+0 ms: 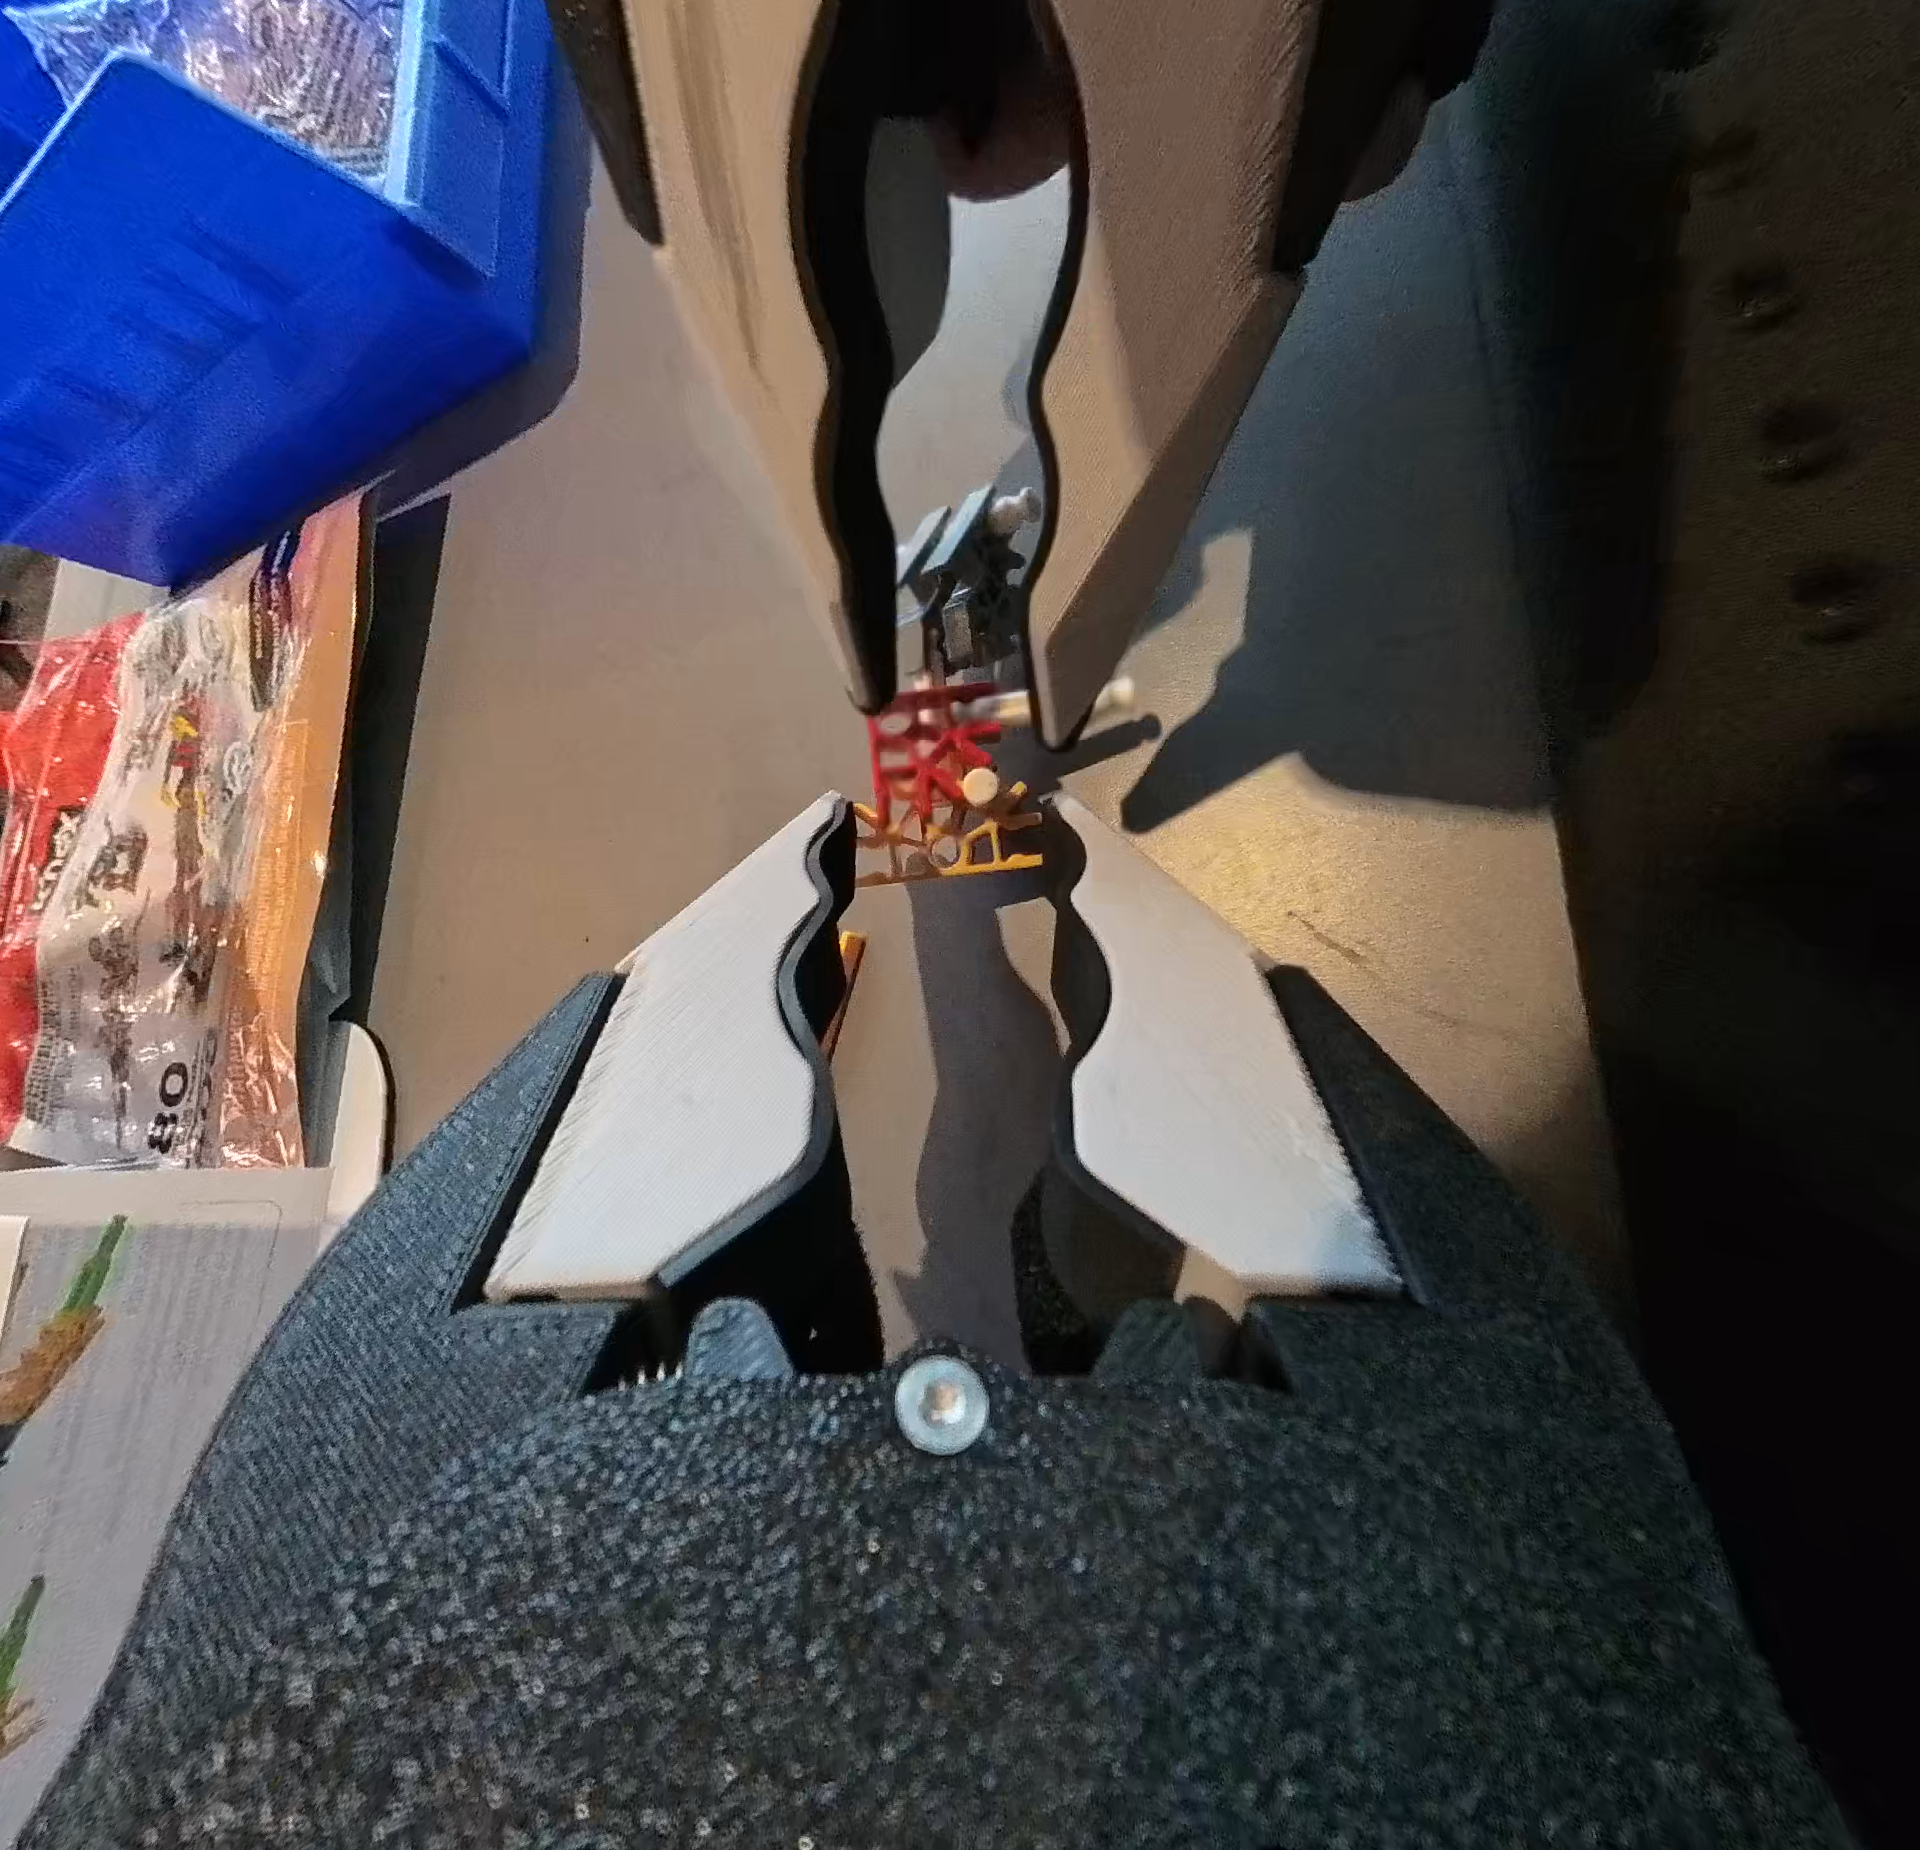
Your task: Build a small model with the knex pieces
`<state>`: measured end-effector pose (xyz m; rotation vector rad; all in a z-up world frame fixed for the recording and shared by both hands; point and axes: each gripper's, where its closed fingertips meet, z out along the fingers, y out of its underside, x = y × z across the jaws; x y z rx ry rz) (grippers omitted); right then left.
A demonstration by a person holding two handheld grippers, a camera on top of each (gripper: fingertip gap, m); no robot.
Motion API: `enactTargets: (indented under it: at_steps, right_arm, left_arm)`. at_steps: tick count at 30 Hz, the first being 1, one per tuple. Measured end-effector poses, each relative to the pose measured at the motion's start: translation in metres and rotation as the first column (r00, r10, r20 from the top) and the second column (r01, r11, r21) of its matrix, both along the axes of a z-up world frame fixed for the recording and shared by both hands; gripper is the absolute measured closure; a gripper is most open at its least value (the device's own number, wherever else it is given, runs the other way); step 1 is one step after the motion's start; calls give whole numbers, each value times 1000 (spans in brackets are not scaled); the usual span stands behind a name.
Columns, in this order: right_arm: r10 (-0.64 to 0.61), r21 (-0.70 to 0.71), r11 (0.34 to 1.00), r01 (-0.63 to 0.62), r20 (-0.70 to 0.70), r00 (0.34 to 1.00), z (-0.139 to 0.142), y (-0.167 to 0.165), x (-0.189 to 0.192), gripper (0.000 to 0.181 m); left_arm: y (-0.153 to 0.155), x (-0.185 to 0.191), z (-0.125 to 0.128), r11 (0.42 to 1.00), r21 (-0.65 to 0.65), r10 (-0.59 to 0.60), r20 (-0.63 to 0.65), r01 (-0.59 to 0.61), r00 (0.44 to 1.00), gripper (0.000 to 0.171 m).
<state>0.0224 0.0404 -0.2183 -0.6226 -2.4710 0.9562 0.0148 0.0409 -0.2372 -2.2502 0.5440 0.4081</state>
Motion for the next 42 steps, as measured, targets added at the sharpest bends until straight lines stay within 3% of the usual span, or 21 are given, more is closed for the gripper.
enactTargets:
  at_steps: [5, 10, 15, 20, 25, 28, 34, 42]
  right_arm:
    - [-28, 49, 998, 28, -6, 1000, -4, 3, -7, 153]
    - [-84, -41, 996, 84, 0, 996, 11, 11, 1, 153]
    - [-145, -77, 985, 153, 95, 985, -1, 15, 20, 156]
    - [-199, 2, 979, 202, 153, 968, -23, 7, 28, 157]
    - [-226, 111, 970, 214, 107, 968, -31, 8, 26, 176]
    - [-231, 107, 969, 221, 86, 969, -30, 10, 24, 177]
    - [-183, 99, 977, 187, -44, 982, -13, 6, 20, 178]
    - [-156, 98, 981, 168, -114, 981, 5, 1, 2, 178]
  left_arm:
    - [4, 3, 0, 1000, -7, -9, -1, 9, 1000, 139]
    - [3, -3, -2, 1000, -13, 20, 17, -20, 1000, 138]
    - [3, -19, -7, 995, -37, 99, 63, -97, 993, 136]
    - [5, -15, -2, 995, -19, 100, 110, -98, 989, 122]
    - [-6, -23, 8, 992, 8, 122, 170, -125, 978, 118]
    - [-13, -18, 15, 995, 42, 80, 249, -93, 965, 121]
    - [-21, -9, 21, 997, 73, -5, 254, -14, 967, 124]
    - [-13, -11, 23, 994, 113, -31, 231, 5, 972, 124]
